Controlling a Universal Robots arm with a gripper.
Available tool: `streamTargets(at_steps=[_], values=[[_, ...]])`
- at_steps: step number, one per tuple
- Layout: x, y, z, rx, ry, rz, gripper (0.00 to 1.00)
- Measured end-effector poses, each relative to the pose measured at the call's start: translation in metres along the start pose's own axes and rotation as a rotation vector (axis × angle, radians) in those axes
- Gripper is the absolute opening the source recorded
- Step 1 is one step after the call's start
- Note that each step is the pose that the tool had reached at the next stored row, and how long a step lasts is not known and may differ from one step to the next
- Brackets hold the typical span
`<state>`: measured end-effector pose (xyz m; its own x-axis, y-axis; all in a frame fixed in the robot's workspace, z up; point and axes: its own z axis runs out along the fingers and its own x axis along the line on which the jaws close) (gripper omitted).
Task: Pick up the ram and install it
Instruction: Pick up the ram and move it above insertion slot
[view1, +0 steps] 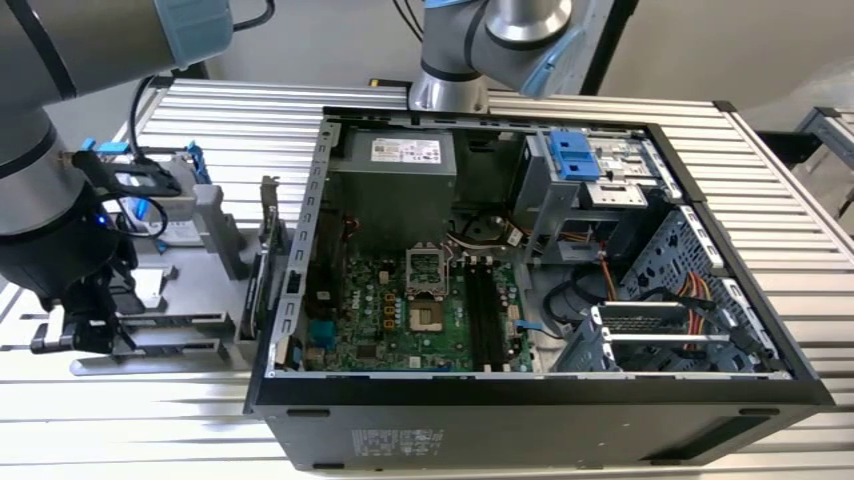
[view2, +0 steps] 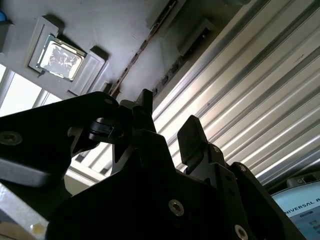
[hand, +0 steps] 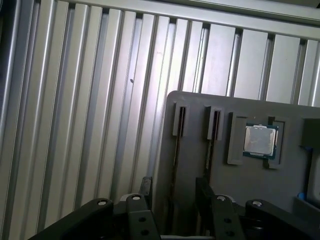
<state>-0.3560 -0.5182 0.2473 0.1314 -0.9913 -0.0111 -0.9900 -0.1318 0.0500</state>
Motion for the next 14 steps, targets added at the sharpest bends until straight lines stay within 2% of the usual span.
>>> streamTargets(at_steps=[5,11,14], values=[[0.0006,0.0,0.0007,0.0011,0.0001,0.0,1.0],[0.0006,0.0,0.0025,0.0112,0.0052,0.0,1.0],[0.0006,0.0,0.0027,0.0125,0.0067,0.0,1.0]])
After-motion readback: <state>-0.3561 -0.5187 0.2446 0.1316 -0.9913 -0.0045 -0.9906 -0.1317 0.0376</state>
